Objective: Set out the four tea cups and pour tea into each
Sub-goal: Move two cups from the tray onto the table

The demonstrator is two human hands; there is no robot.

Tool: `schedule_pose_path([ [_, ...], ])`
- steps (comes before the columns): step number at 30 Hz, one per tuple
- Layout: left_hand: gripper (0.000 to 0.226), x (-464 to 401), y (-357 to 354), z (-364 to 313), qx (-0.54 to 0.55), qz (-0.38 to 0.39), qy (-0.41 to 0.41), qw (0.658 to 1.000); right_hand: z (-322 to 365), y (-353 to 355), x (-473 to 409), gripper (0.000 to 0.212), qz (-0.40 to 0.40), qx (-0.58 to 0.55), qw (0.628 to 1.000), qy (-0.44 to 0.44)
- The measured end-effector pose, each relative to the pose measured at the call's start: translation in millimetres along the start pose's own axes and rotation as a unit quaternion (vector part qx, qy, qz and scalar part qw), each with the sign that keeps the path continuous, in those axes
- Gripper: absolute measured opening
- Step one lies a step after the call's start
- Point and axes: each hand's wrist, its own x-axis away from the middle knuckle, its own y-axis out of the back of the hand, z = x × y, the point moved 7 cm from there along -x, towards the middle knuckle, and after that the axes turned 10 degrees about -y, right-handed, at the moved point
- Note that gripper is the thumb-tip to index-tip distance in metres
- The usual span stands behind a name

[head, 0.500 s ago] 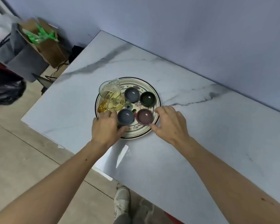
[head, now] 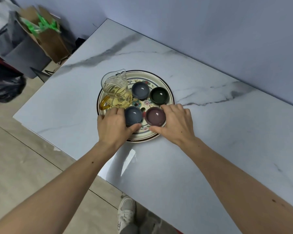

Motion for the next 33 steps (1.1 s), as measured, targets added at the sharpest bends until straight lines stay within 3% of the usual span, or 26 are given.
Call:
schedule_pose_path([
  [10, 0.063, 1.6, 7.2, -2.0, -0.005, -0.022, -0.012, 1.000, -2.9, 1.1, -5.1, 0.064, -0.015, -0.014, 1.000, -0.017],
  [17, 0.065, 7.7, 30.4, -29.8, -0.002, -0.017, -0.049, 0.999, -29.6, 44.3, 11.2, 0.063, -0.035, -0.028, 0.997, -0.058],
  [25, 0.057, -8.0, 55.0, -123.2, 0.001, 0.003, -0.134, 0.991, -112.9, 98.4, 55.9, 0.063, -0.064, -0.038, 0.986, -0.152],
  [33, 0.059, 3.2, 34.8, -253.4, 0.020, 0.022, -0.205, 0.978, -232.8, 131.1, 116.9, 0.063, -0.076, -0.032, 0.971, -0.225],
])
